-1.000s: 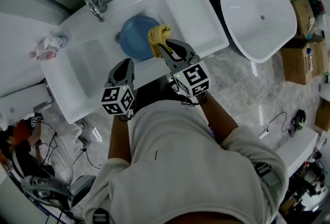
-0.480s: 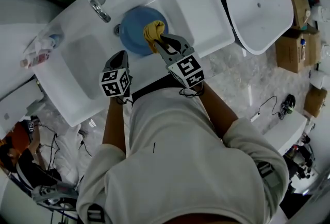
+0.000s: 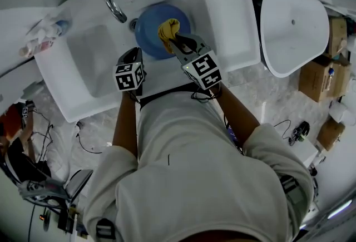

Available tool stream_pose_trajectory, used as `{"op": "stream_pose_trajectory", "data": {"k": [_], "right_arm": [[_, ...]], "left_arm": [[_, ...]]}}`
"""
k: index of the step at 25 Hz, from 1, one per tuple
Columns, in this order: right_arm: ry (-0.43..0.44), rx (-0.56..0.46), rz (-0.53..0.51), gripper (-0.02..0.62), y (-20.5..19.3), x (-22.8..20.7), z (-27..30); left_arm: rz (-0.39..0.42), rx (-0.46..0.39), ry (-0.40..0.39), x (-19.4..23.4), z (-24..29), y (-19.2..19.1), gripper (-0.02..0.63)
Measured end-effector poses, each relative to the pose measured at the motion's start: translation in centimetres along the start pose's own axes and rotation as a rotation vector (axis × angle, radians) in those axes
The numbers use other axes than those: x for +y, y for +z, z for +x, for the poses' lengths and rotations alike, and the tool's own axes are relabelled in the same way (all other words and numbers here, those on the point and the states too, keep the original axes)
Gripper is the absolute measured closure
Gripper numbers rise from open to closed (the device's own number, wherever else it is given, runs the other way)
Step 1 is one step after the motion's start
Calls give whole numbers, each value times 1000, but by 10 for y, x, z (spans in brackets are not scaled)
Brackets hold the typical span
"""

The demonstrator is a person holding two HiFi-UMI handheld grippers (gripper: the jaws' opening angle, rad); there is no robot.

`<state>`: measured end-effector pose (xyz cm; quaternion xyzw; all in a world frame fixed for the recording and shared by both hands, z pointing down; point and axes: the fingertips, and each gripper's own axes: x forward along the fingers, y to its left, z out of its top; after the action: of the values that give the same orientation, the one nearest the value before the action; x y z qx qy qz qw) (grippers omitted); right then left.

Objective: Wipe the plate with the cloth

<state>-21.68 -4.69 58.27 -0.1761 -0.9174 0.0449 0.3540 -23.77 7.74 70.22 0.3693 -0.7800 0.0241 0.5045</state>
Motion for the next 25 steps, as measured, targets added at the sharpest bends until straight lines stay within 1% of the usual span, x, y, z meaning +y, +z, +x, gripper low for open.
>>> {"op": "stream_pose_trajectory", "data": {"k": [6,14,20,25], "right_arm": [[27,27,0,534,-11,-5,4],[20,49,19,534,-23,-14,2],[16,57,19,534,-23,-16,1],[7,62,21,534,-23,-17,1]], "left_arm": [[-93,39,23,10,20,-14,580],[-141,74,48,16,40,-19,579],[-173,90,87,28,46,-24,580],[-214,107,68,28,51,-28,579]]}}
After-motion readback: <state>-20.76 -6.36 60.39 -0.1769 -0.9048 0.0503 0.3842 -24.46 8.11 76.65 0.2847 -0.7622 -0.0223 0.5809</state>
